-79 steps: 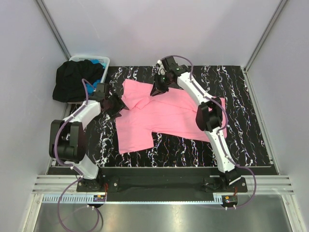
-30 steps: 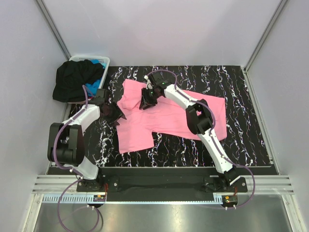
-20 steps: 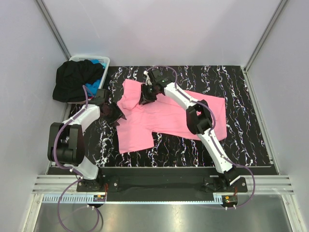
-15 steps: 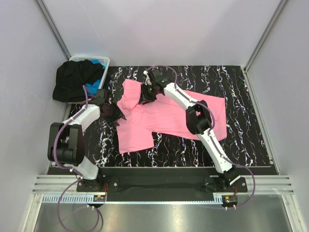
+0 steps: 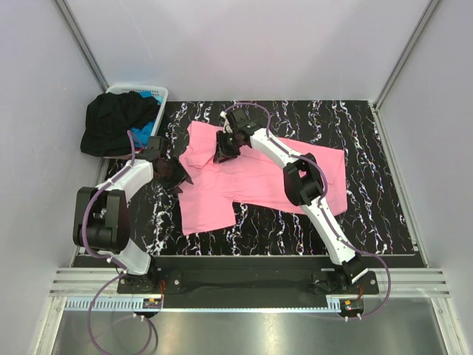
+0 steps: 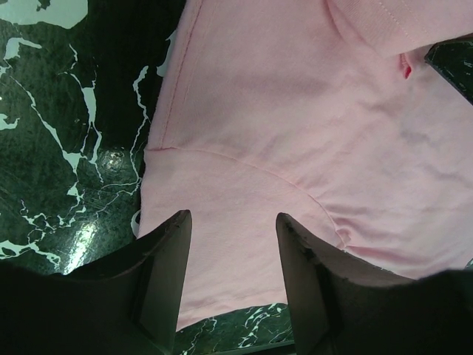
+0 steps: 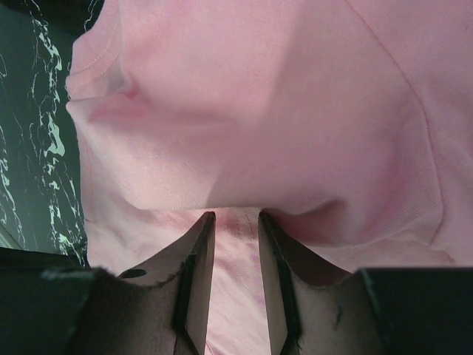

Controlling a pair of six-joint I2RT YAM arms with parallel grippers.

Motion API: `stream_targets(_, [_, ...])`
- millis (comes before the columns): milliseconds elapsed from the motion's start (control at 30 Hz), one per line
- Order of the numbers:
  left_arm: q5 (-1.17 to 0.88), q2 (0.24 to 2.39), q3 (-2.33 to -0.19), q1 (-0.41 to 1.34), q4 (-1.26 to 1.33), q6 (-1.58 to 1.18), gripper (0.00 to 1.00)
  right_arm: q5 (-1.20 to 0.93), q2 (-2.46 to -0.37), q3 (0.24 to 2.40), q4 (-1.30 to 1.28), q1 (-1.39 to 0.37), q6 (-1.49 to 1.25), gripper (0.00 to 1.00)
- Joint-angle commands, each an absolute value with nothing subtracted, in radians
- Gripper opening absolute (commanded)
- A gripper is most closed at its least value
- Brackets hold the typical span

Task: Fold and stack the t-shirts
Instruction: Fold the tshirt

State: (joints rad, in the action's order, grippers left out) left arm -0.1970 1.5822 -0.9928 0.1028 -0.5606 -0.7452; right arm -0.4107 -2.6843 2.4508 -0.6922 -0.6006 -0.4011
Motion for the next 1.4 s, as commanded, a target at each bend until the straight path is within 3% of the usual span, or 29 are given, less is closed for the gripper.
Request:
stream_targets(0, [-0.184,1.591,-1.028,0.097,-0.560,-0.727,0.54,-0.368,-2.629,2.431,-0.712,-0.609,-0.397,0.38])
stream_targets(233, [-0.183,1.600,-1.029,0.097,-0.560,-0.724,0.54,-0.322,-2.588,2.393,-0.730,-0.621,-0.374,0.38])
stream_targets(500, [-0.187,1.603,-1.031,0.098,-0.560,-0.722,0.54,-0.344,-2.686,2.485,-0.791,-0.621,-0.360,0.38])
stream_targets(633, [-0.184,1.603,-1.026,0.097,-0.560,-0.721,0.54,-0.371,-2.706,2.497,-0.798,-0.621,-0.357,0.20])
stream_targets(700, [-0.184,1.605,-1.026,0.097,-0.560,-0.723,0.54,-0.382,-2.712,2.494,-0.799,-0.621,-0.359,0.18])
stream_targets(867, [-0.186,1.611,-1.031,0.097,-0.560,-0.721,0.54,-0.391,-2.714,2.490,-0.804,-0.623,-0.354,0.00])
stream_targets(1033, [-0.189,1.612,-1.032,0.097,-0.560,-0.723,0.54,-0.396,-2.706,2.502,-0.804,-0.623,-0.345,0.01])
stream_targets(1200, [-0.187,1.612,-1.035,0.097,-0.560,-0.723,0.54,-0.359,-2.665,2.500,-0.802,-0.629,-0.339,0.26])
stream_targets(1367, [-0.189,1.617,-1.039,0.098,-0.558,-0.724,0.54,-0.315,-2.623,2.490,-0.802,-0.630,-0.337,0.29])
